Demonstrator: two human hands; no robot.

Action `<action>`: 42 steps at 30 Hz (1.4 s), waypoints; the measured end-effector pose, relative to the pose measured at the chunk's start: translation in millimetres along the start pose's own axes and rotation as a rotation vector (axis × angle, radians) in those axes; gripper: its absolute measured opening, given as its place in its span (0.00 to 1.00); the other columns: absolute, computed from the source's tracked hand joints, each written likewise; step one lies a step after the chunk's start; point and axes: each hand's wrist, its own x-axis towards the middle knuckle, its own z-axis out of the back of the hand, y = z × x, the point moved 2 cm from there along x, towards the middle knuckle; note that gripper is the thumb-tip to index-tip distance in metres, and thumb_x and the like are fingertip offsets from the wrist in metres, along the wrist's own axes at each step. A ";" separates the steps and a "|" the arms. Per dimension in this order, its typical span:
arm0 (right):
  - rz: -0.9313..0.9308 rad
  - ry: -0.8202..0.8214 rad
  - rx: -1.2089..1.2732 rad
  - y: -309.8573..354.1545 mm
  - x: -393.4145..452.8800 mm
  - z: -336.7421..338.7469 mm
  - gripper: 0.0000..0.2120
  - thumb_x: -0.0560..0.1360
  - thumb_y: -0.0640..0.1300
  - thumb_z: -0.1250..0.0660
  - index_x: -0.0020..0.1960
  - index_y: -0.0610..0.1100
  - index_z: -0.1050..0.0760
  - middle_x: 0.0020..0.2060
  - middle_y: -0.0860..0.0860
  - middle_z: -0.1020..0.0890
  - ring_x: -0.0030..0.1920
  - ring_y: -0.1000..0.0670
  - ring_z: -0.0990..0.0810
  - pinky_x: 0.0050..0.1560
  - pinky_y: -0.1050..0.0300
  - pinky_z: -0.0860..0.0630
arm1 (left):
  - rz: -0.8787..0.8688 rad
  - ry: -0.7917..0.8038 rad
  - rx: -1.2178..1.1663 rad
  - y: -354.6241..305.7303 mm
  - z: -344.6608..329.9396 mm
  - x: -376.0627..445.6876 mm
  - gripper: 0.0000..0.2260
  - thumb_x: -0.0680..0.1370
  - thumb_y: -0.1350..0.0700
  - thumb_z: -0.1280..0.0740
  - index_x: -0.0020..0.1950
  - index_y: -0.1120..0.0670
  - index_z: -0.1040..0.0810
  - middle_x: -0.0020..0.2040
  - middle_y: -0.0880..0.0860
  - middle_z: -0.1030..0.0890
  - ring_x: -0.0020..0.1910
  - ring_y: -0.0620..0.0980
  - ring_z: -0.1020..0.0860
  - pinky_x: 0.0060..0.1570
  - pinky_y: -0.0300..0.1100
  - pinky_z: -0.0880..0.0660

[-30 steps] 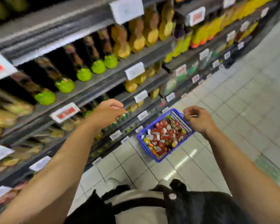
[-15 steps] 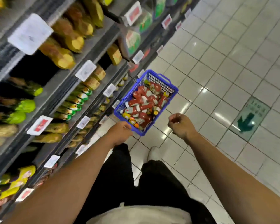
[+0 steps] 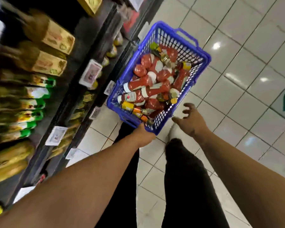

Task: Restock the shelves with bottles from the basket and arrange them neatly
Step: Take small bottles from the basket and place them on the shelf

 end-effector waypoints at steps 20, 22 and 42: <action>0.481 -0.187 -0.800 -27.9 184.2 -40.1 0.28 0.68 0.61 0.27 0.65 0.54 0.25 0.64 0.48 0.21 0.68 0.35 0.32 0.65 0.34 0.37 | -0.321 -0.513 1.051 -3.1 61.1 181.5 0.30 0.67 0.52 0.22 0.67 0.50 0.25 0.68 0.57 0.29 0.69 0.62 0.33 0.67 0.60 0.37; 0.503 -0.239 -0.772 -29.8 183.8 -41.6 0.22 0.71 0.57 0.30 0.63 0.52 0.24 0.60 0.47 0.19 0.67 0.36 0.30 0.64 0.34 0.37 | -0.366 -0.514 1.119 -4.1 67.3 184.0 0.26 0.70 0.55 0.24 0.67 0.51 0.24 0.67 0.58 0.28 0.68 0.62 0.33 0.67 0.60 0.37; 0.586 0.174 0.607 2.1 176.2 87.4 0.10 0.72 0.31 0.30 0.47 0.43 0.15 0.45 0.48 0.13 0.50 0.42 0.16 0.57 0.42 0.20 | -0.565 -0.267 0.947 -9.8 86.5 180.1 0.27 0.78 0.54 0.28 0.77 0.53 0.31 0.69 0.57 0.29 0.68 0.60 0.33 0.65 0.56 0.30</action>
